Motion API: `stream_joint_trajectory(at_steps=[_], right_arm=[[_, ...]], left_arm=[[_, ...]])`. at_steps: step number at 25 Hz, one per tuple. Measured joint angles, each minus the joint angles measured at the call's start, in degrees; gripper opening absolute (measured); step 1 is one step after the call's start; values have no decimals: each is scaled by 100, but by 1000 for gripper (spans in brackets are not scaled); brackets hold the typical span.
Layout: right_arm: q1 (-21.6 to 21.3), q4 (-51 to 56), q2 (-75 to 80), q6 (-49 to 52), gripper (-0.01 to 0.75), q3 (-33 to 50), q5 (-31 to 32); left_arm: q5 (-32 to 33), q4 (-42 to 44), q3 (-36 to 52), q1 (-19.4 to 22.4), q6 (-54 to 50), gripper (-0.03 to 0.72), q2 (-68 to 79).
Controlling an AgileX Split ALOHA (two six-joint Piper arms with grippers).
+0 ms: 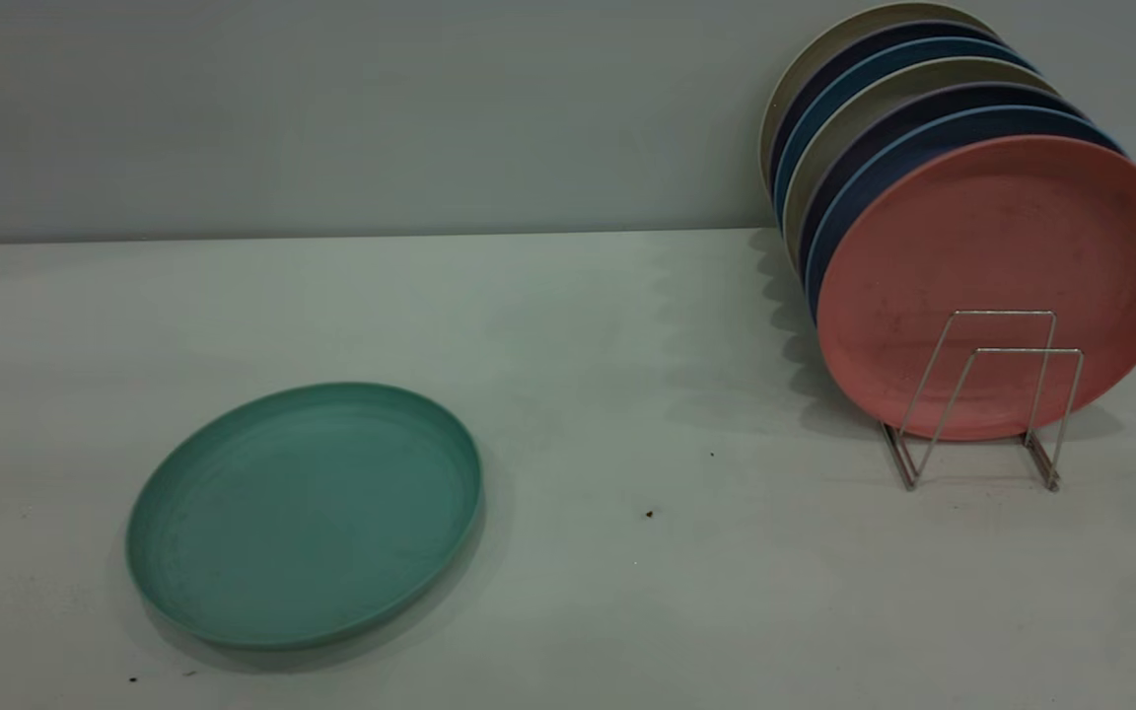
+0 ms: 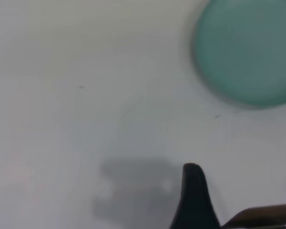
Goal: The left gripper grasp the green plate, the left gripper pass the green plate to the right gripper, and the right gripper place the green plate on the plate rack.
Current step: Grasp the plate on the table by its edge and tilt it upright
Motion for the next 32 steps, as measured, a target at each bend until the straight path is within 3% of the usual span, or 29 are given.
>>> stream_joint_trajectory(at_steps=[9,13,16,23,32], right_arm=[[14,2447,2348,-2585,506,-543,-839],[425,3597,3158,-3664,500,-635,-1217],[937,4251,3676,-4084,499,-654,-1463],[1920,5590,4856,-4800,498,-905,-1593],[2064,6117,6063,-5025,498,-1588,-1481]], left_arm=[[-714,-986,-873,0,244,568,2661],[-1043,-1096,-1060,0,505,568,3522],[-1269,-1090,-1181,50,559,568,4133],[-1445,-1117,-1703,620,826,568,5734],[-1659,-2299,-2168,661,1842,568,7368]])
